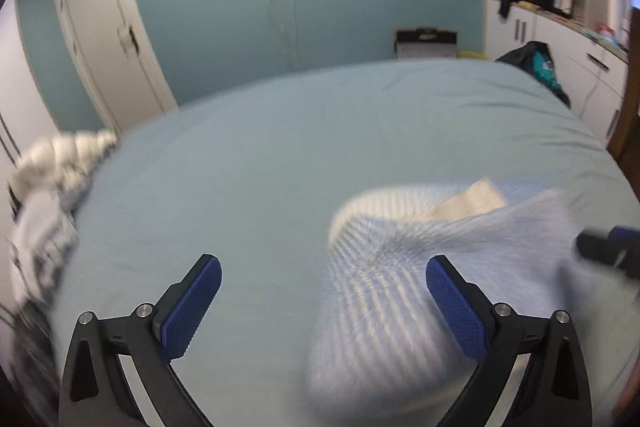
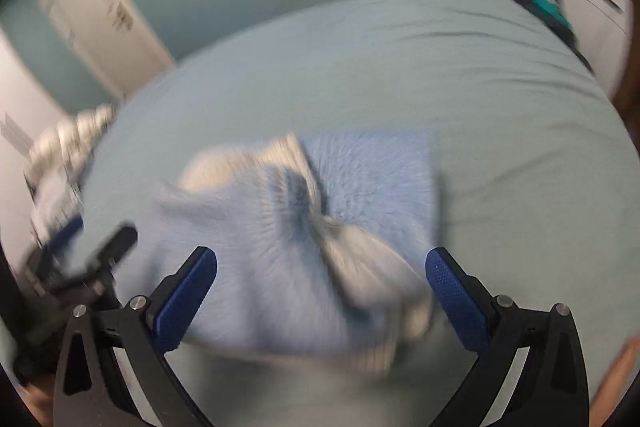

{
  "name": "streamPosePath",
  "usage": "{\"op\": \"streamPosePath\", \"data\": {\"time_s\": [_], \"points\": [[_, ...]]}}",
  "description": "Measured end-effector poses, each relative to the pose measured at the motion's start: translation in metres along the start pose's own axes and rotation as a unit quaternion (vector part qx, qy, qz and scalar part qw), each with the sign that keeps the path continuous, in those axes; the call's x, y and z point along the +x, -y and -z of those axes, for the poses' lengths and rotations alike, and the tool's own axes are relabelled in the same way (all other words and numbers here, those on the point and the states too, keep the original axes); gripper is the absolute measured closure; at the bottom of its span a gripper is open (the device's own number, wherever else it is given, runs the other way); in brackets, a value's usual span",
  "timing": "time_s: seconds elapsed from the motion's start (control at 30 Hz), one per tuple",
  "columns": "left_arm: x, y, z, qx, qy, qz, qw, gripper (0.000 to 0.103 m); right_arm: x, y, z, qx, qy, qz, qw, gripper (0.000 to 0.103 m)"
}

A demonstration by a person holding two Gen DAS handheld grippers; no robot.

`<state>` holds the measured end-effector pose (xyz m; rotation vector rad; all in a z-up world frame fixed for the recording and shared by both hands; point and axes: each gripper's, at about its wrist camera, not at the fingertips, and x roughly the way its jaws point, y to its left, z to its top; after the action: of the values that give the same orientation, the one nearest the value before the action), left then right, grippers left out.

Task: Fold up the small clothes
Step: 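Release the folded sweater and withdraw both tools from the bed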

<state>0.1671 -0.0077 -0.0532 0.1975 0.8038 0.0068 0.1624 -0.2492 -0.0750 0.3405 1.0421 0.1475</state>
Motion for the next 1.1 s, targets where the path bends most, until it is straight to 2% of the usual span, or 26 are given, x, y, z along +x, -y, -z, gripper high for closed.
{"op": "streamPosePath", "data": {"time_s": [0.07,0.13,0.2,0.3,0.37,0.47,0.57,0.7,0.77,0.83,0.9,1.03,1.1], "points": [[-0.041,-0.008,-0.009,0.012,0.006,0.000,0.9999,0.000,-0.047,0.001,0.001,0.034,0.001,0.007,0.999,0.001],[-0.076,-0.014,-0.012,0.020,-0.001,0.003,0.9998,0.000,-0.082,-0.001,0.008,0.038,-0.007,0.017,0.999,0.001],[-0.111,-0.020,-0.009,0.028,-0.013,0.014,0.9994,0.000,-0.125,-0.013,0.024,0.022,-0.007,0.031,0.999,0.001],[-0.165,-0.034,-0.005,0.014,-0.018,0.036,0.9991,0.000,-0.177,-0.038,0.055,-0.012,0.018,0.056,0.998,0.001],[-0.197,-0.042,0.001,-0.004,-0.011,0.045,0.9989,0.000,-0.204,-0.058,0.077,-0.053,0.025,0.083,0.995,0.001],[-0.232,-0.048,0.019,-0.031,-0.008,0.060,0.9977,0.000,-0.225,-0.081,0.097,-0.080,0.025,0.098,0.992,0.001],[-0.259,-0.044,0.039,-0.022,0.010,0.047,0.9986,0.000,-0.235,-0.095,0.120,-0.081,0.020,0.117,0.990,0.001],[-0.272,-0.036,0.061,0.011,0.032,0.033,0.9989,0.000,-0.229,-0.096,0.144,-0.074,-0.007,0.120,0.990,0.001],[-0.269,-0.035,0.071,0.022,0.040,0.034,0.9984,0.000,-0.223,-0.095,0.151,-0.081,-0.003,0.132,0.988,0.001],[-0.259,-0.035,0.076,0.032,0.021,0.032,0.9987,0.000,-0.216,-0.095,0.154,-0.113,0.010,0.167,0.979,0.001],[-0.248,-0.038,0.078,0.035,-0.001,0.033,0.9989,0.000,-0.212,-0.096,0.148,-0.141,0.005,0.203,0.969,0.001],[-0.248,-0.046,0.082,0.029,-0.004,0.047,0.9985,0.000,-0.216,-0.101,0.139,-0.144,0.053,0.235,0.960,0.001],[-0.249,-0.049,0.083,0.024,-0.013,0.059,0.9979,0.000,-0.214,-0.103,0.135,-0.143,0.056,0.236,0.960,0.001]]}}
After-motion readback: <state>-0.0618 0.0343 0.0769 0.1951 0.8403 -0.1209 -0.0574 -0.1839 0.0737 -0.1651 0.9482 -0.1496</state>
